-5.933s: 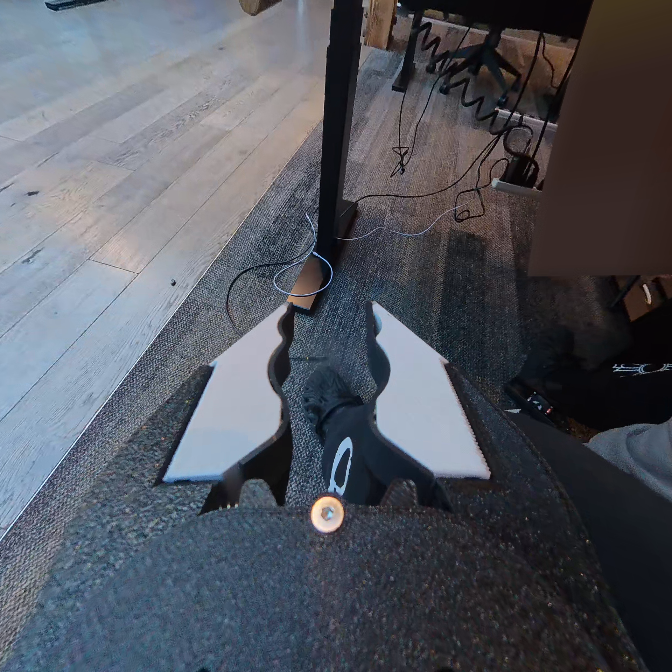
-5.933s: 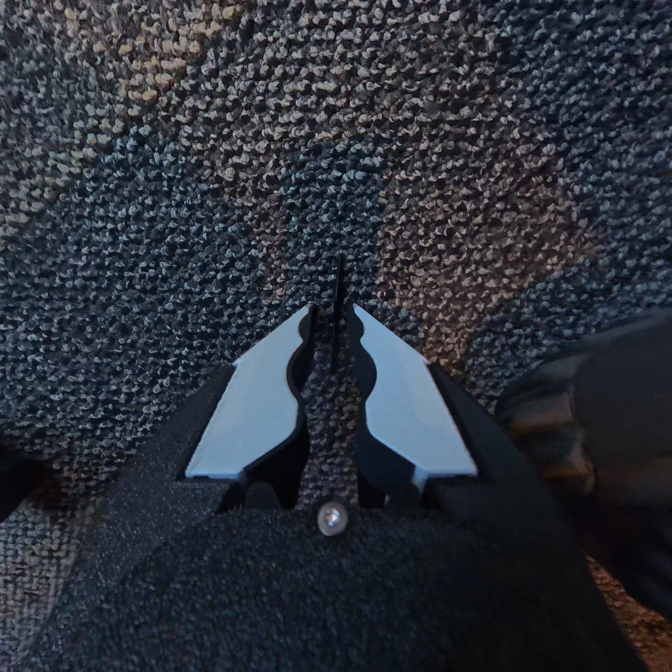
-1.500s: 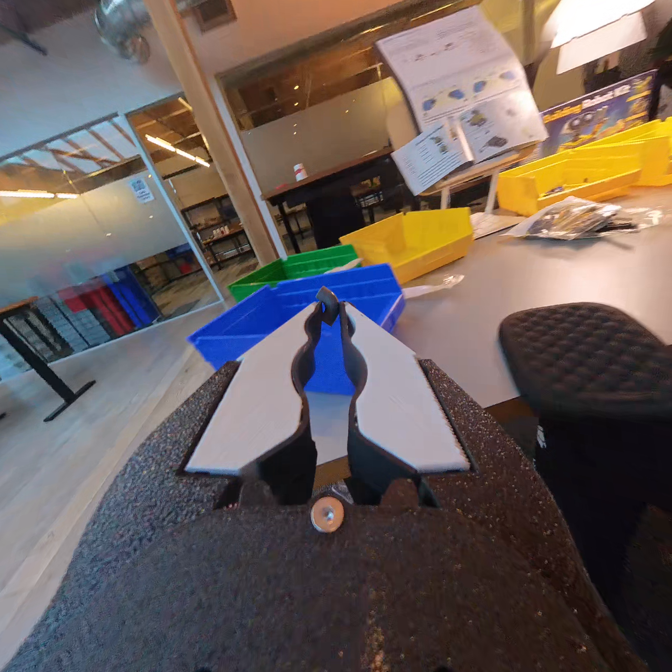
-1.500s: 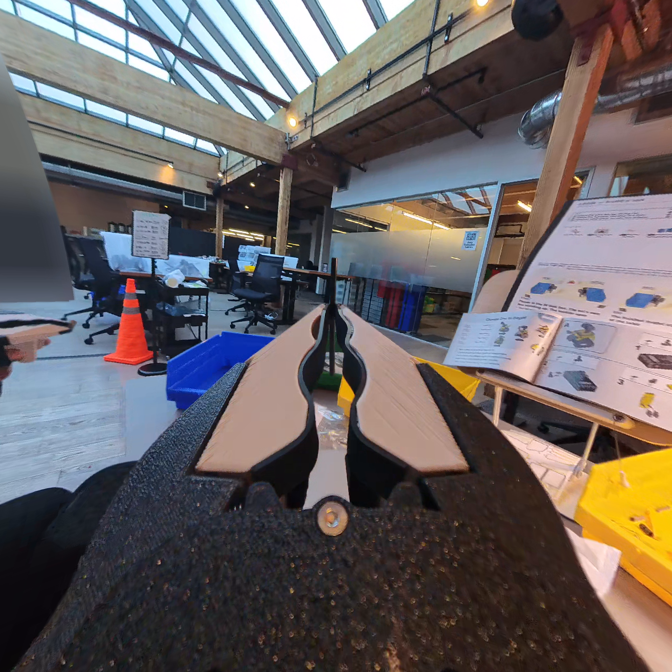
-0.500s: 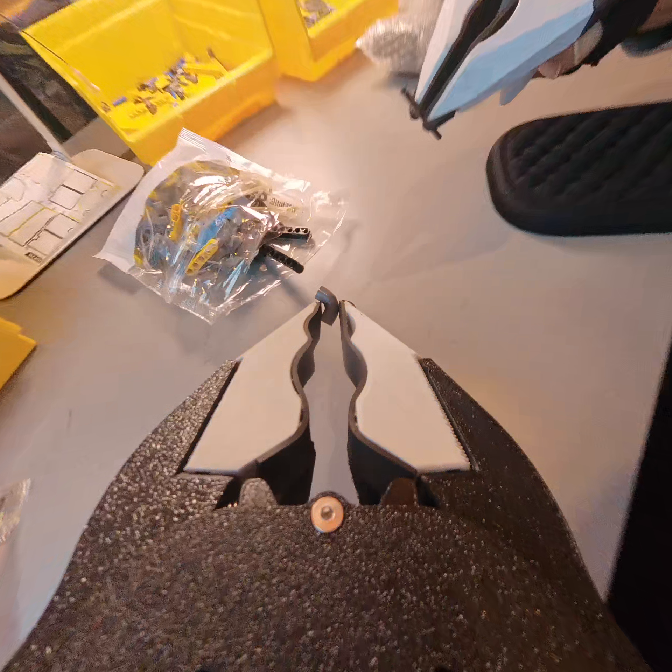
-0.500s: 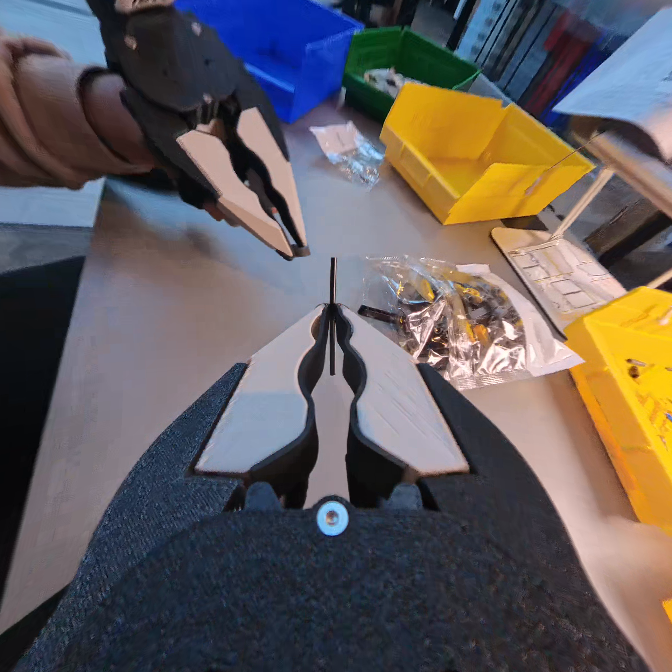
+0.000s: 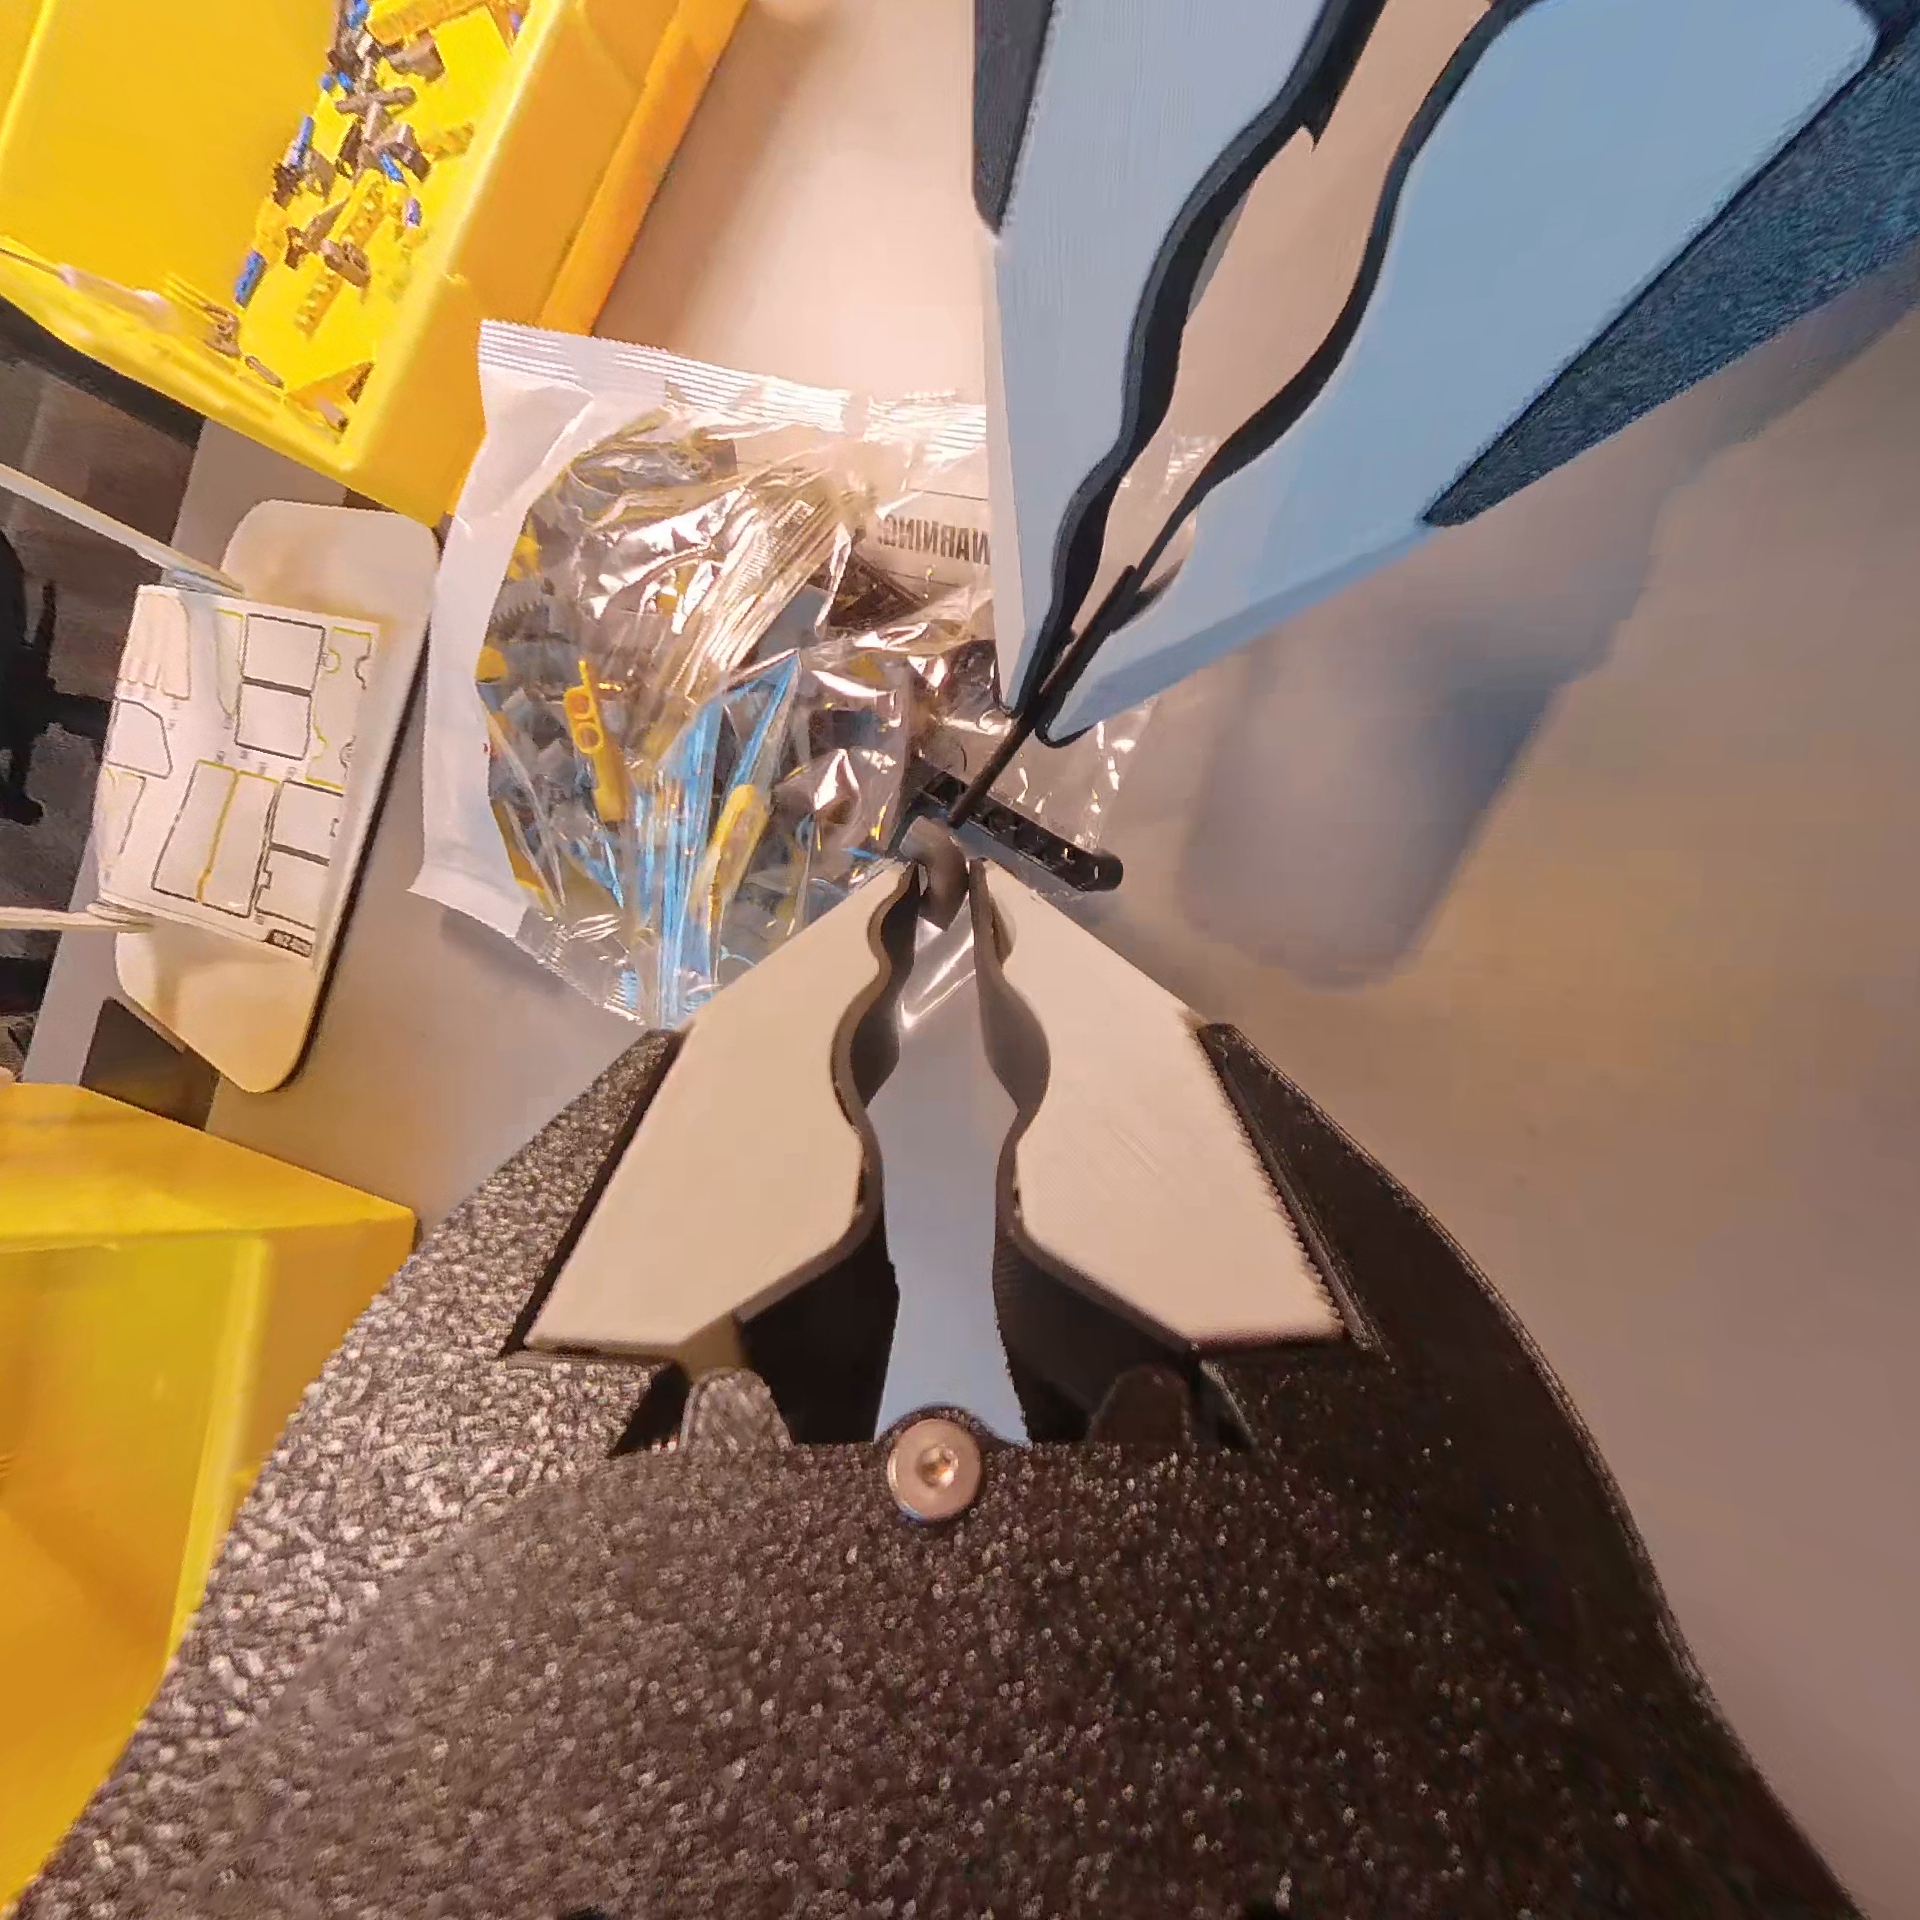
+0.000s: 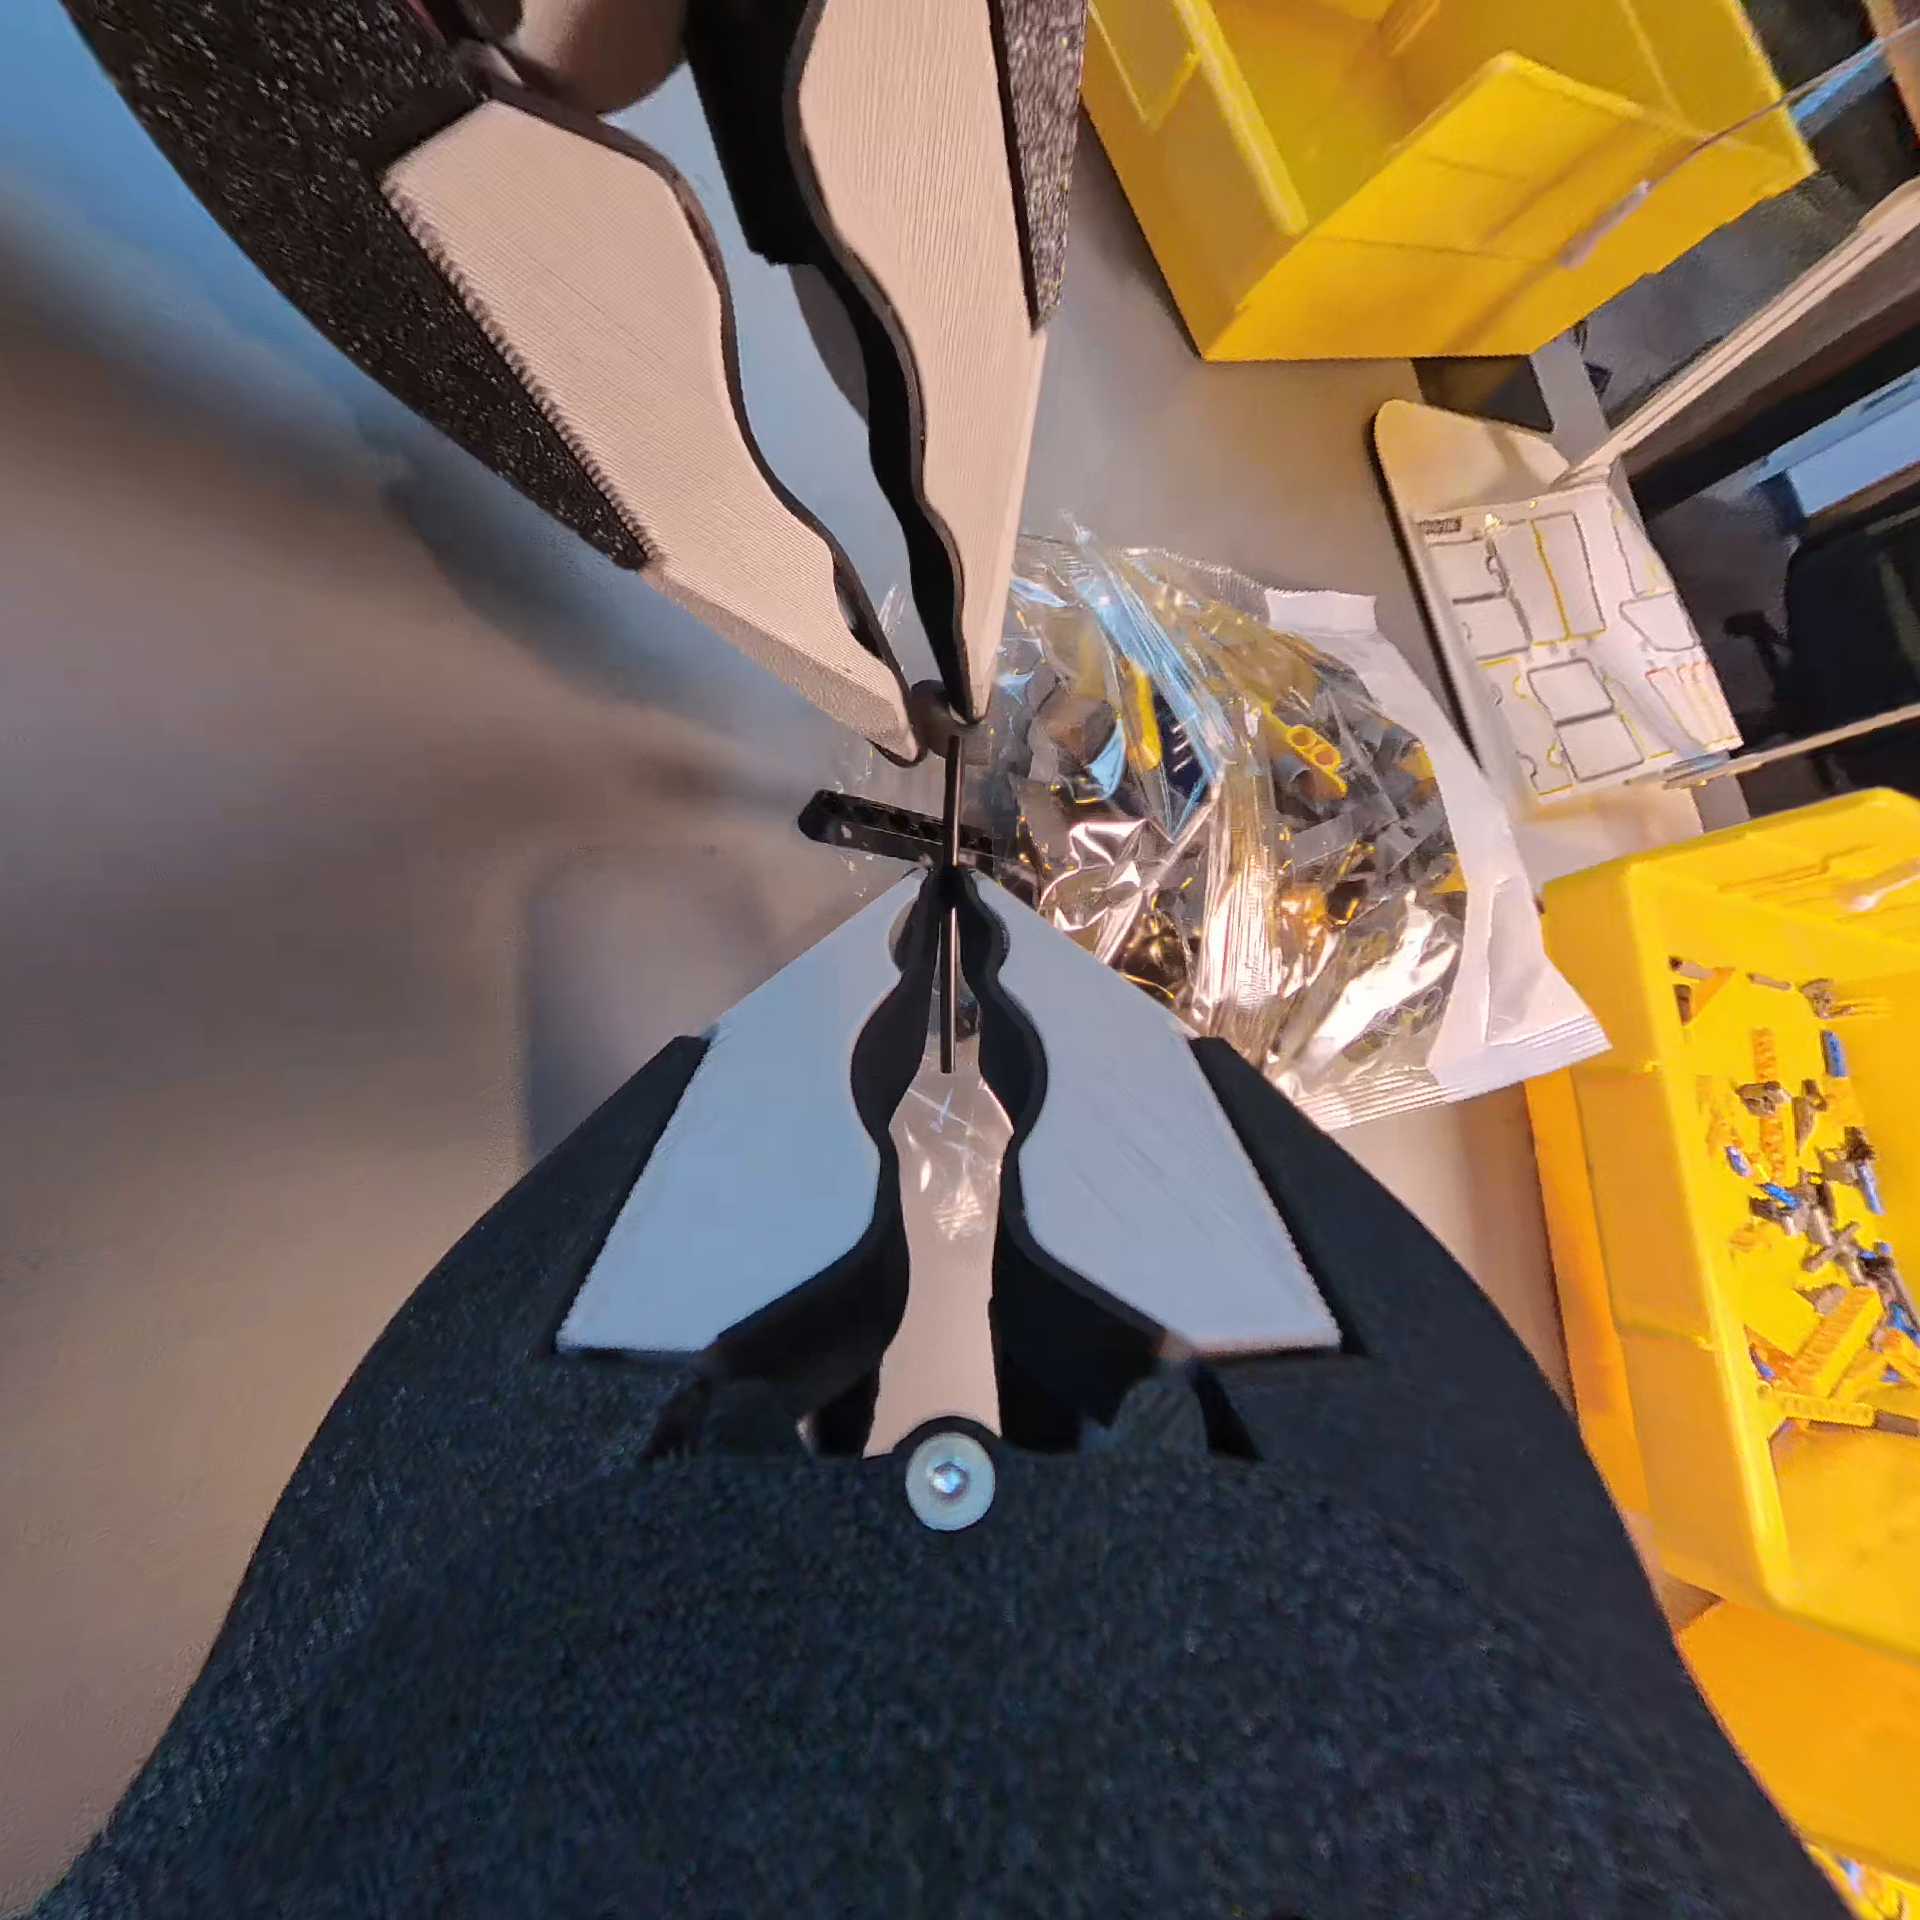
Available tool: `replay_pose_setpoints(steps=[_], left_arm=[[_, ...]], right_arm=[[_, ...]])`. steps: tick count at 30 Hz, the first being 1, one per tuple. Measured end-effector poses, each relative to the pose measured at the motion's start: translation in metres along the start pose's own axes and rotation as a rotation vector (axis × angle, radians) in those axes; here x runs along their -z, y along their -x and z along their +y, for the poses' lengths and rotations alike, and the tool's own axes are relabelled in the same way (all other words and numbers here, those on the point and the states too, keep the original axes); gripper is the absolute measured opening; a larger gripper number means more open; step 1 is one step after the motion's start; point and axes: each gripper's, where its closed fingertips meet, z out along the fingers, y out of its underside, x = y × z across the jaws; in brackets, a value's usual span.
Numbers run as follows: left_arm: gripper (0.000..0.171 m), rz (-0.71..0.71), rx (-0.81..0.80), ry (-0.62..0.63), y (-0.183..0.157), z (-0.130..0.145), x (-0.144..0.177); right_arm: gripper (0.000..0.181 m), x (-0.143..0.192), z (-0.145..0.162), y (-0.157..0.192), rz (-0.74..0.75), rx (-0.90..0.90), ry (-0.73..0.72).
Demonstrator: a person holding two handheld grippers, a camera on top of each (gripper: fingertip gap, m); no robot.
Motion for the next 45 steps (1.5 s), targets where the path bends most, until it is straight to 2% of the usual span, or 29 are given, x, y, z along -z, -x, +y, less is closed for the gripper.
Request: replay_pose_setpoints(steps=[6,10,13,15,22,26,29,32,33,35,36,38,40,43,45], left_arm=[[0.008,0.01,-0.07,-0.04,0.018,0.003,-0.013],[0.015,0.006,-0.068,-0.075,0.027,0.011,-0.023],[0.019,-0.01,-0.013,-0.119,0.032,0.013,-0.027],[0.02,-0.018,-0.009,-0.155,0.034,0.012,-0.023],[0.027,-0.058,0.025,-0.368,0.044,0.001,0.022],[0.04,-0.079,0.057,-0.349,0.051,0.019,0.011],[0.045,-0.062,-0.014,-0.284,0.046,0.031,-0.002],[0.038,-0.103,-0.107,-0.193,0.046,0.047,-0.013],[0.03,-0.124,-0.132,-0.164,0.047,0.051,-0.015],[0.0,-0.137,-0.159,-0.143,0.047,0.053,-0.018],[0.0,-0.122,-0.159,-0.146,0.045,0.051,-0.018],[0.0,-0.057,-0.107,-0.203,0.042,0.04,-0.008],[0.0,0.029,-0.002,-0.294,0.041,0.027,0.009],[0.0,0.133,0.107,-0.442,0.042,0.007,0.053],[0.0,0.147,0.174,-0.57,0.055,-0.017,0.093]], right_arm=[[0.002,-0.02,0.007,-0.012,0.002,-0.125,0.044],[0.002,-0.036,0.01,-0.017,0.087,-0.119,0.065],[0.004,-0.039,0.014,-0.025,0.191,-0.039,0.085],[0.009,-0.04,0.014,-0.025,0.19,-0.042,0.074],[0.01,-0.02,0.005,-0.025,0.145,-0.125,-0.024],[0.013,-0.004,-0.01,-0.019,0.051,-0.218,-0.129],[0.019,0.013,-0.013,-0.026,0.027,-0.2,-0.18],[0.035,0.011,0.014,-0.027,-0.027,-0.208,-0.069],[0.041,0.007,0.024,-0.024,-0.052,-0.22,-0.031],[0.048,-0.002,0.039,-0.019,-0.076,-0.242,0.029],[0.047,-0.007,0.045,-0.018,-0.07,-0.232,0.052],[0.023,-0.011,0.053,-0.023,-0.018,-0.159,0.098],[0.008,-0.005,0.045,-0.026,-0.006,-0.086,0.099],[0.004,0.031,0.005,-0.032,-0.053,-0.056,0.016],[0.001,0.067,-0.03,-0.051,-0.035,-0.045,-0.08]])
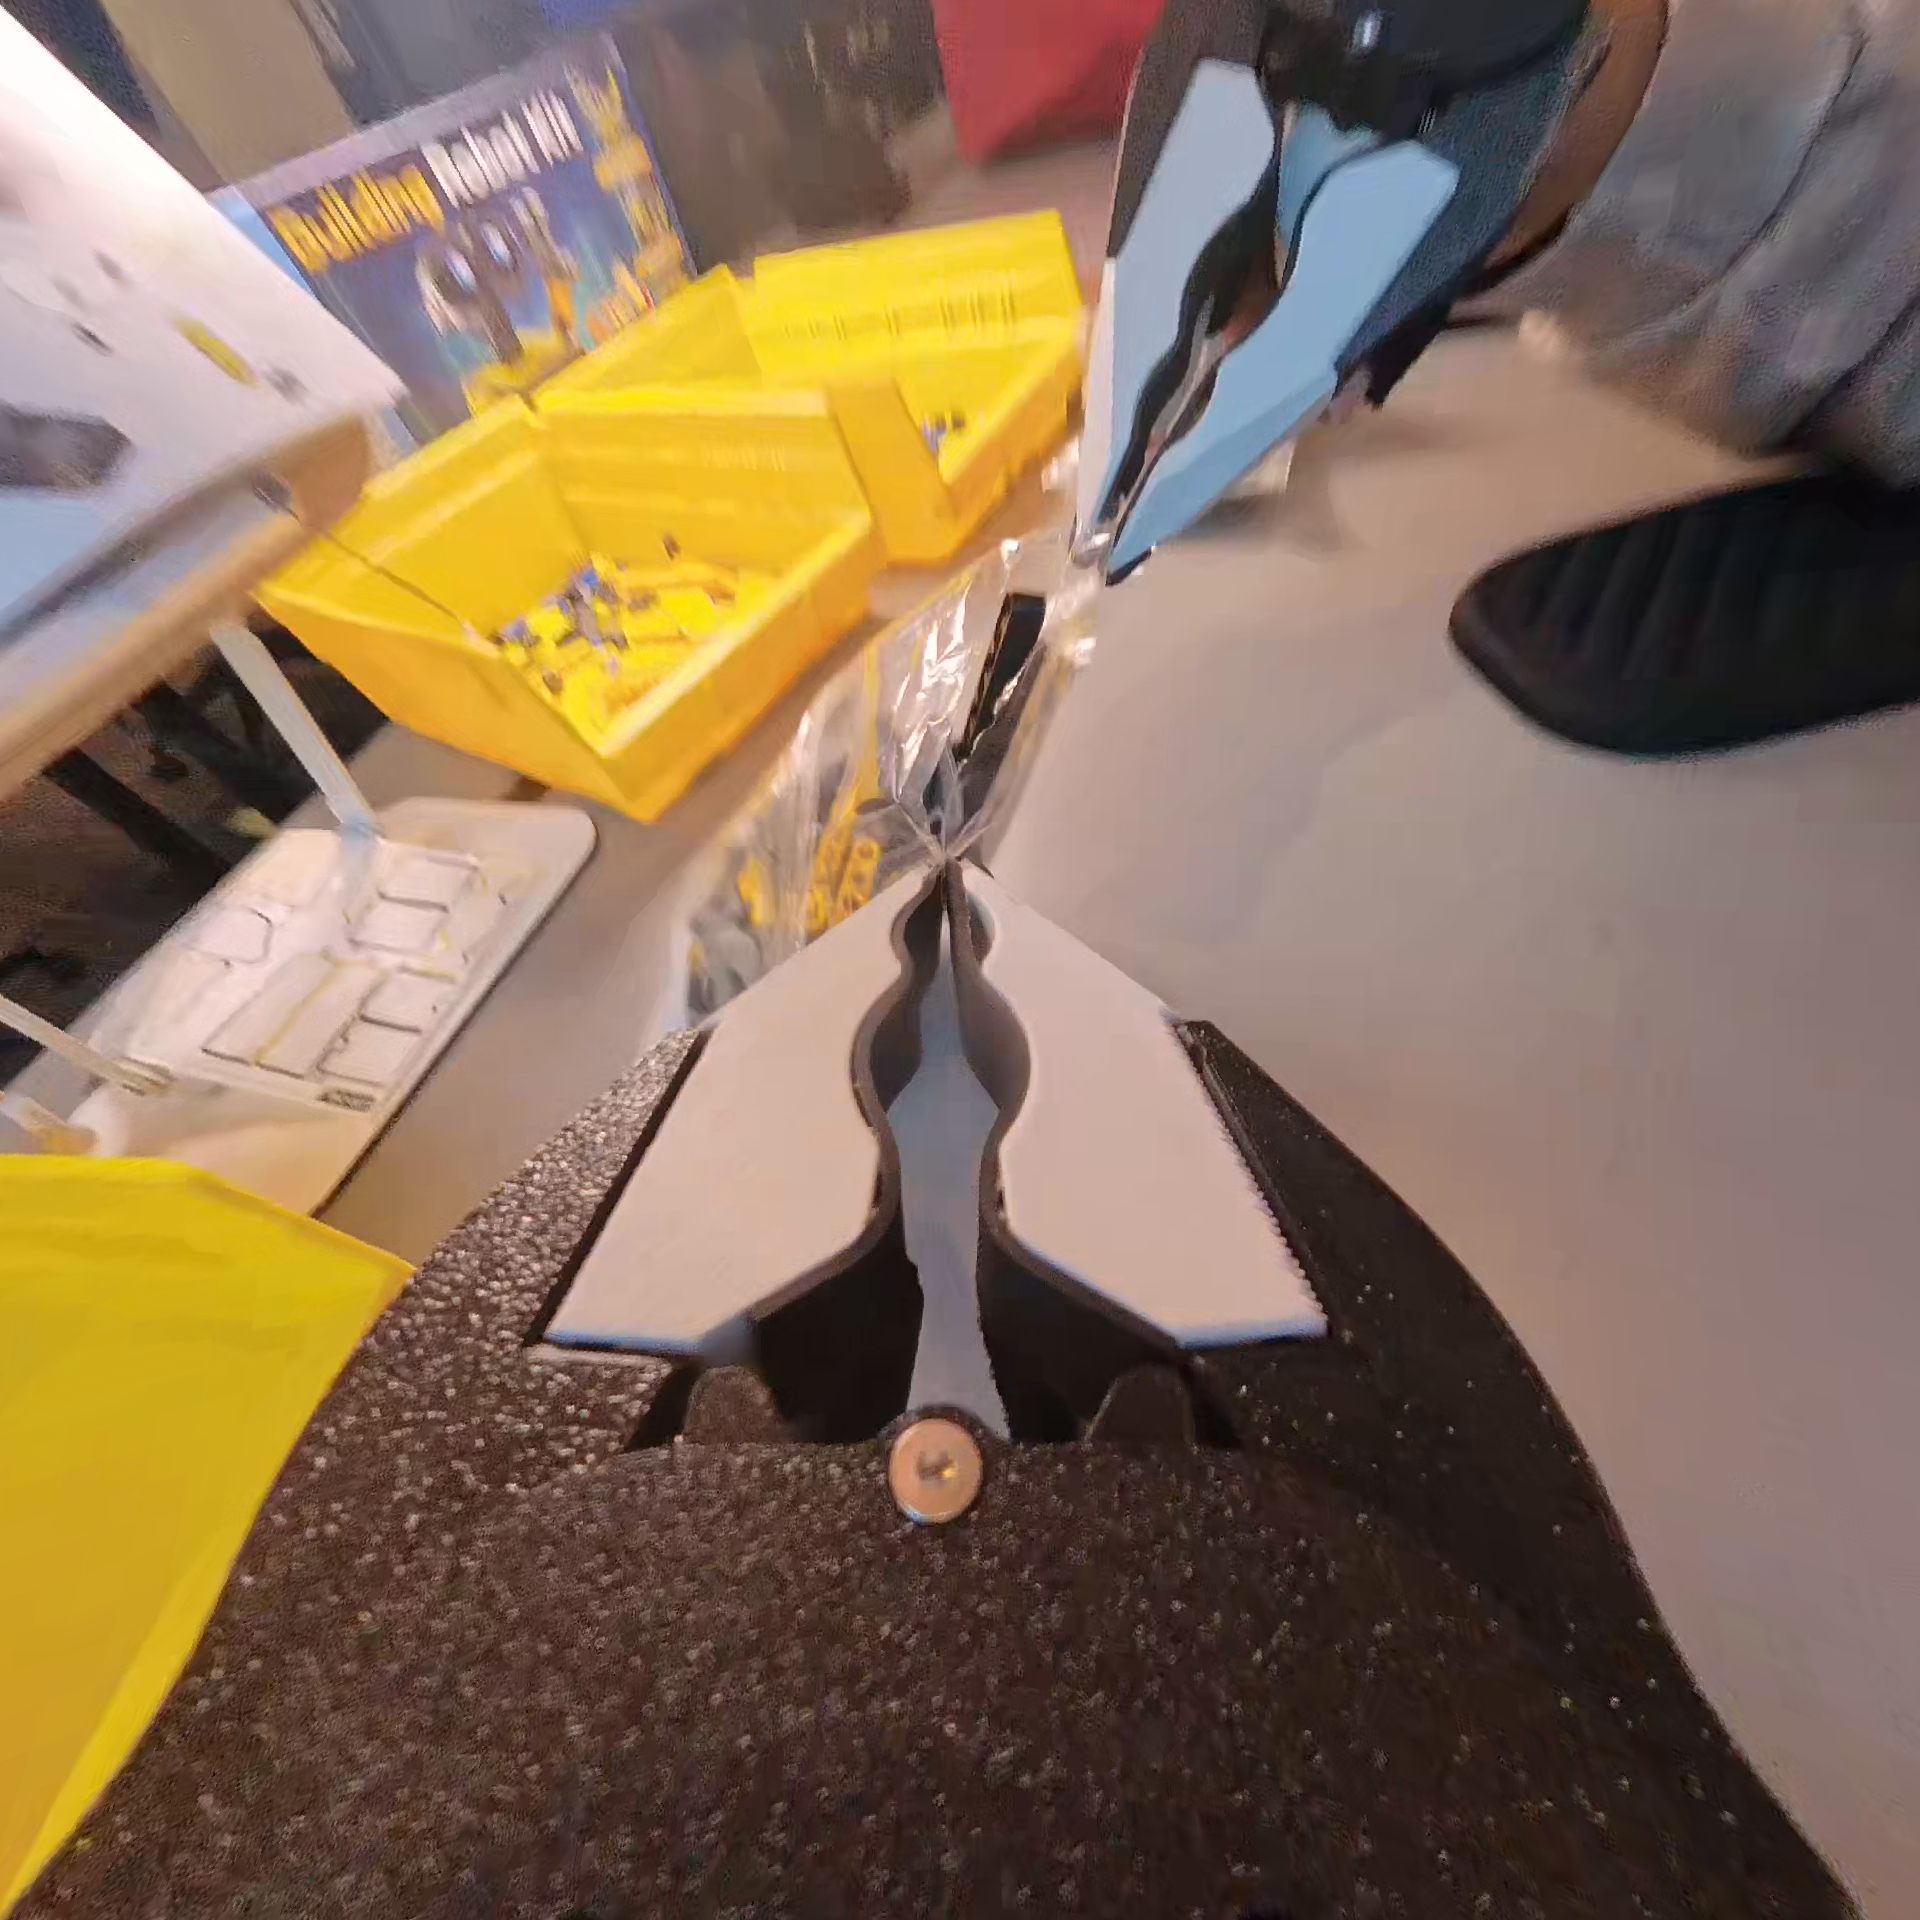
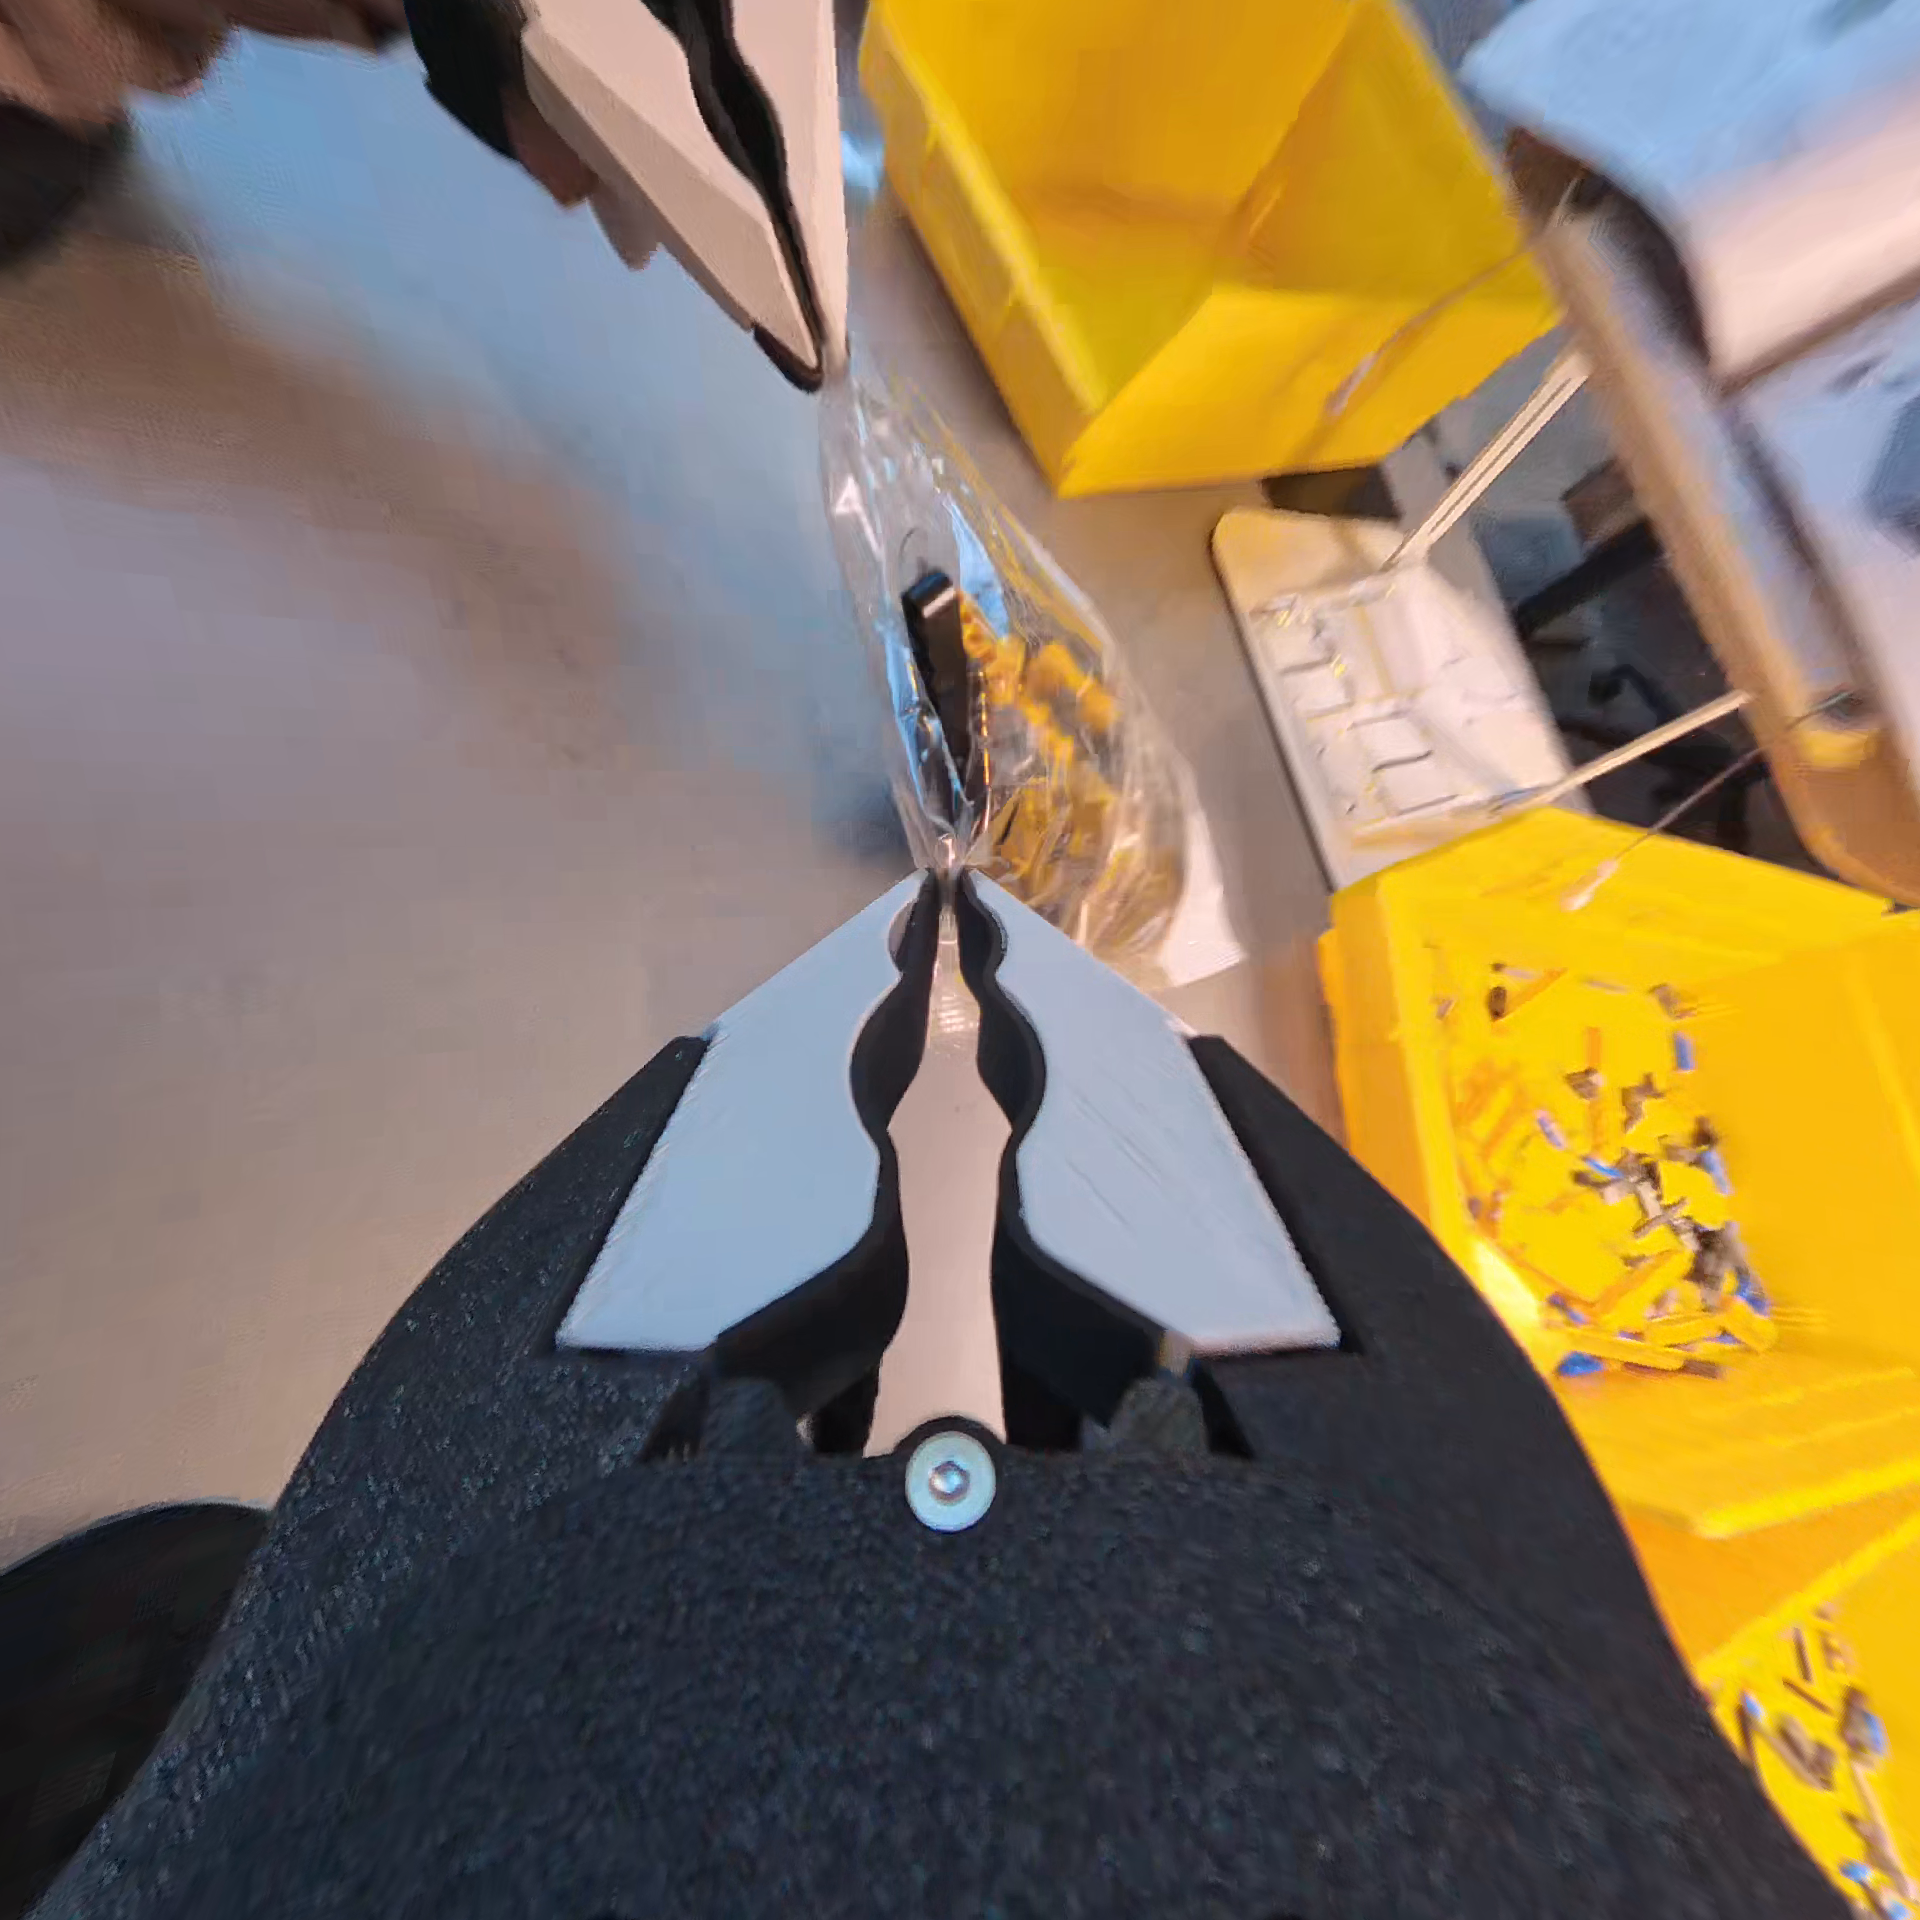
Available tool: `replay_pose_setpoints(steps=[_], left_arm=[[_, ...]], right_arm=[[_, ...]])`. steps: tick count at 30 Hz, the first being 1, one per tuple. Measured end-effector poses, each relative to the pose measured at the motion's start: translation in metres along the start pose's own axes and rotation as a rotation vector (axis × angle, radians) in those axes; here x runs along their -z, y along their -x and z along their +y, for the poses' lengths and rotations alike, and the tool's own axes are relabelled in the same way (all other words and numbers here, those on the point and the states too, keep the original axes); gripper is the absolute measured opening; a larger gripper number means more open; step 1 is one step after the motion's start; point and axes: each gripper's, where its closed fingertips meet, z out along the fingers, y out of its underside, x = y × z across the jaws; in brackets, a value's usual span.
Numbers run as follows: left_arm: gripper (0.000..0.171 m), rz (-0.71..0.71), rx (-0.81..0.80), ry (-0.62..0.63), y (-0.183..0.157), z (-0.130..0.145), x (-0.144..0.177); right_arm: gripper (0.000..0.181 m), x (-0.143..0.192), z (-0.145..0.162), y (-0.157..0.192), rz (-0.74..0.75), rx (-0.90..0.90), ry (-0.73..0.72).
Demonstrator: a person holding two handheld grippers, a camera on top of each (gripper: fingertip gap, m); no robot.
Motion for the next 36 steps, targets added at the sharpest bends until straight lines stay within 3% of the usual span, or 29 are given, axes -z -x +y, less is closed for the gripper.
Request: replay_pose_setpoints(steps=[3,7,12,16,18,21,23,26,27,28,30,34,36], left_arm=[[0.0,-0.009,-0.008,-0.086,-0.001,-0.046,0.021],[0.0,0.046,0.057,-0.048,-0.008,-0.038,0.021],[0.0,0.092,0.145,-0.139,-0.005,-0.066,0.042],[0.0,0.11,0.244,-0.08,-0.002,-0.022,0.028],[0.0,0.138,0.292,-0.143,0.0,-0.028,0.033],[0.0,0.152,0.262,-0.202,0.006,-0.057,0.046],[0.0,0.187,0.291,-0.189,0.01,-0.059,0.046],[0.0,0.167,0.391,-0.107,0.023,-0.014,0.026],[0.0,0.169,0.425,-0.133,0.027,-0.008,0.024],[0.0,0.174,0.445,-0.171,0.029,-0.008,0.026],[0.0,0.145,0.436,-0.202,0.039,-0.012,0.033],[0.0,0.121,0.451,-0.227,0.054,-0.012,0.037],[0.0,0.099,0.49,-0.277,0.062,-0.013,0.035]], right_arm=[[0.001,0.037,-0.041,-0.019,0.027,0.057,-0.076],[0.002,0.027,-0.041,-0.01,-0.006,0.051,-0.106],[0.0,0.053,-0.069,-0.018,0.022,0.015,-0.205],[0.001,0.026,-0.052,-0.007,-0.048,-0.059,-0.148],[0.0,0.023,-0.053,-0.014,-0.071,-0.155,-0.177],[0.0,0.043,-0.079,-0.029,-0.062,-0.182,-0.217],[0.0,0.044,-0.084,-0.031,-0.082,-0.21,-0.208],[0.001,0.011,-0.058,-0.03,-0.111,-0.304,-0.187],[0.001,0.003,-0.058,-0.027,-0.151,-0.332,-0.247],[0.004,0.004,-0.064,-0.027,-0.185,-0.365,-0.329],[0.044,0.014,-0.073,-0.038,-0.169,-0.368,-0.446],[0.096,0.005,-0.056,-0.034,-0.231,-0.336,-0.499],[0.073,-0.022,-0.04,-0.019,-0.292,-0.372,-0.465]])
